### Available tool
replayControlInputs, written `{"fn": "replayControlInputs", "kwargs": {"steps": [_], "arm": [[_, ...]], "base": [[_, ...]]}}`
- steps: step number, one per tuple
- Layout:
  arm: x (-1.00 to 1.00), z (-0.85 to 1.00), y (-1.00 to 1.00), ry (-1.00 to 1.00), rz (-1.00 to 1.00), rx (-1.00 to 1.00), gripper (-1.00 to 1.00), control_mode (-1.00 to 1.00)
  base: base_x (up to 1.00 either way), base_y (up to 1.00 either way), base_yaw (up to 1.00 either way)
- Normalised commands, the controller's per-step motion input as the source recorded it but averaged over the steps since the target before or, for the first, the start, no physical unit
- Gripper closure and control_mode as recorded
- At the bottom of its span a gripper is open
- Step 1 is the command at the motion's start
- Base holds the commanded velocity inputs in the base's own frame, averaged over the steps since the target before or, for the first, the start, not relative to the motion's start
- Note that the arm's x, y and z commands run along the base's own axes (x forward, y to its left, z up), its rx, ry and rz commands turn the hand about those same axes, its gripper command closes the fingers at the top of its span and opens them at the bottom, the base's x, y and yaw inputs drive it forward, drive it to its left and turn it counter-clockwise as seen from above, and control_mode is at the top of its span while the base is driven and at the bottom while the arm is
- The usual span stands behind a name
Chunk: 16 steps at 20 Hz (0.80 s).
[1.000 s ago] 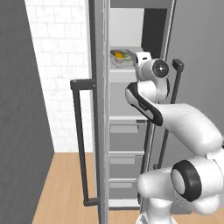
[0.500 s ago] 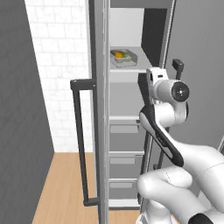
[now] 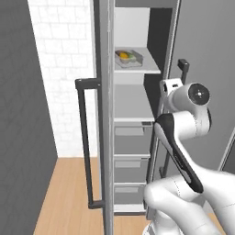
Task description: Take the meat container that has the shrimp and place it on the second highest rack of the freezer. Then take the vegetable container that has the lemon and cucumber and place it on the highest rack of the freezer.
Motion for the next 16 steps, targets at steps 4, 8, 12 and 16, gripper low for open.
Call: {"fn": "replayControlInputs", "kwargs": {"steps": [4,8,12,16], "arm": [[0.0,0.0,0.0,0.0,0.0,0.0,-1.0,1.0],[0.0,0.0,0.0,0.0,0.0,0.0,-1.0,1.0],[0.0,0.0,0.0,0.0,0.0,0.0,-1.0,1.0],[0.0,0.0,0.0,0.0,0.0,0.0,-1.0,1.0]], "base": [[-0.34,-0.55,-0.05],[-0.03,-1.0,-0.22],[0.0,-1.0,-0.31],[-0.01,-1.0,-0.29]]}}
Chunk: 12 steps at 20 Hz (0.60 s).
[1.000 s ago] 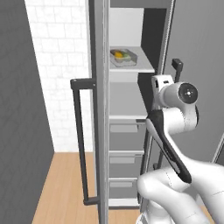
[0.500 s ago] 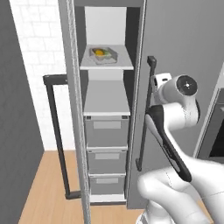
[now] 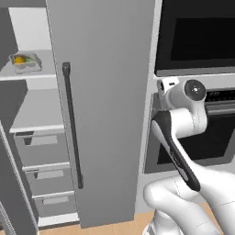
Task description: Take the meat container that has the shrimp and place it on the second highest rack of the freezer. Then take the vegetable container that has the lemon and cucumber and place it on the highest rack of the freezer.
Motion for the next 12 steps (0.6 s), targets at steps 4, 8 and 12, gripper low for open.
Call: {"fn": "replayControlInputs", "kwargs": {"steps": [4,8,12], "arm": [[0.0,0.0,0.0,0.0,0.0,0.0,-1.0,1.0],[0.0,0.0,0.0,0.0,0.0,0.0,-1.0,1.0],[0.0,0.0,0.0,0.0,0.0,0.0,-1.0,1.0]], "base": [[-0.07,-1.0,-0.28],[0.0,-1.0,-0.26],[0.01,-1.0,-0.22]]}}
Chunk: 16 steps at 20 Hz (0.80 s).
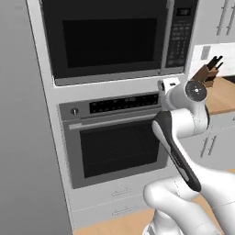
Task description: Take the meat container that has the shrimp and place it on the second highest rack of the freezer. Then take the vegetable container that has the lemon and cucumber and place it on the highest rack of the freezer.
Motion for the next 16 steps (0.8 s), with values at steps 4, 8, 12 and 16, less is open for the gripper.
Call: {"fn": "replayControlInputs", "kwargs": {"steps": [4,8,12,16], "arm": [[0.0,0.0,0.0,0.0,0.0,0.0,-1.0,1.0],[0.0,0.0,0.0,0.0,0.0,0.0,-1.0,1.0],[0.0,0.0,0.0,0.0,0.0,0.0,-1.0,1.0],[0.0,0.0,0.0,0.0,0.0,0.0,-1.0,1.0]], "base": [[0.14,-1.0,-0.1],[0.25,-1.0,0.0],[0.36,-1.0,0.08],[0.49,-0.79,0.17]]}}
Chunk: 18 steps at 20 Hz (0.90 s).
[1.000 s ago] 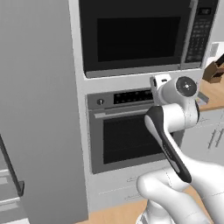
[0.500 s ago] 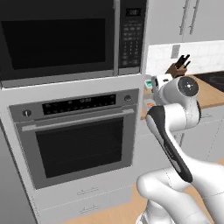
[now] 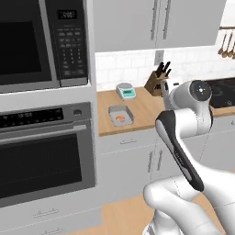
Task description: Take the meat container that has the shrimp and place it on the second highest rack of the freezer. Then take the vegetable container that has the lemon and cucumber and place it on the highest rack of the freezer.
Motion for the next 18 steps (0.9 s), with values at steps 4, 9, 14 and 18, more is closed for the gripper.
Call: {"fn": "replayControlInputs", "kwargs": {"steps": [4,9,14,18], "arm": [[0.0,0.0,0.0,0.0,0.0,0.0,-1.0,1.0],[0.0,0.0,0.0,0.0,0.0,0.0,-1.0,1.0],[0.07,-0.08,0.0,0.01,0.01,0.0,-1.0,-1.0],[0.27,-0.47,0.0,0.08,0.08,0.0,-1.0,-1.0]], "base": [[0.67,-0.27,0.17],[0.66,0.03,0.05],[0.45,0.02,0.03],[0.0,0.0,0.0]]}}
